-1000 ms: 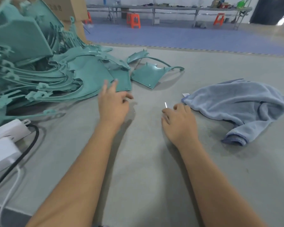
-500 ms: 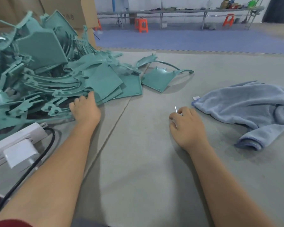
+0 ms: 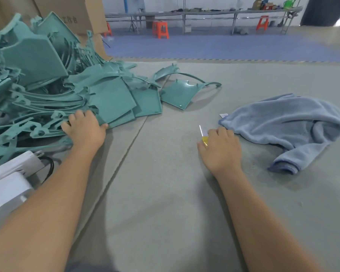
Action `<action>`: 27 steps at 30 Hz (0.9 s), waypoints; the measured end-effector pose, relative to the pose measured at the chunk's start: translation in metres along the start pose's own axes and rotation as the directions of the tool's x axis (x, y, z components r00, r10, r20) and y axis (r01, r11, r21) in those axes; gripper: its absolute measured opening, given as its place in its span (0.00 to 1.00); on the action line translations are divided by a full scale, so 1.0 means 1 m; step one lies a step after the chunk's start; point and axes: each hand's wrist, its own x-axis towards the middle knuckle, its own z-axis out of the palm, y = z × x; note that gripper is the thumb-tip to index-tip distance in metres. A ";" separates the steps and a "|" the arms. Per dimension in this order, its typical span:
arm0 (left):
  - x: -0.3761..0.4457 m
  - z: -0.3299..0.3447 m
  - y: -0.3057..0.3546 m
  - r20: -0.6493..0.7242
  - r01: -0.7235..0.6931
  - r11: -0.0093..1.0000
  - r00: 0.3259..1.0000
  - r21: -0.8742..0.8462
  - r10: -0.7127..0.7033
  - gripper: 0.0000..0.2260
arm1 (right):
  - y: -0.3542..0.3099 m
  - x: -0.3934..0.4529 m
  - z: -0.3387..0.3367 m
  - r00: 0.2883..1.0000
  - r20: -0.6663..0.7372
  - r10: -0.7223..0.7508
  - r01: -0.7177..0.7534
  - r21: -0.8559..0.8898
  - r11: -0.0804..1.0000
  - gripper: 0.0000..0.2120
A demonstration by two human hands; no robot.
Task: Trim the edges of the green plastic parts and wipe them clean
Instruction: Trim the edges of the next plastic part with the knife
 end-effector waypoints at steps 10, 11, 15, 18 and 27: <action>-0.006 -0.021 0.026 -0.216 -0.161 0.977 0.968 -0.141 0.129 0.21 | 0.008 0.003 -0.002 0.994 0.015 0.105 -0.106 0.074 0.992 0.12; -0.005 -0.026 0.031 -0.223 -0.170 0.961 0.967 -0.216 0.121 0.19 | 0.008 0.003 -0.003 0.993 0.022 0.118 -0.120 0.073 0.990 0.11; -0.010 -0.045 0.058 -0.237 -0.251 0.838 0.960 -0.485 0.151 0.18 | 0.012 0.005 -0.006 0.987 0.027 0.160 -0.162 0.142 0.977 0.09; -0.023 -0.060 0.085 -0.175 -0.207 0.566 0.978 -0.798 0.111 0.14 | 0.017 0.005 -0.007 0.985 0.022 0.171 -0.172 0.241 0.955 0.06; -0.075 -0.059 0.159 0.524 0.594 -0.194 0.791 -0.780 0.316 0.09 | 0.034 0.010 -0.008 0.867 -0.070 0.493 -0.283 0.746 0.603 0.02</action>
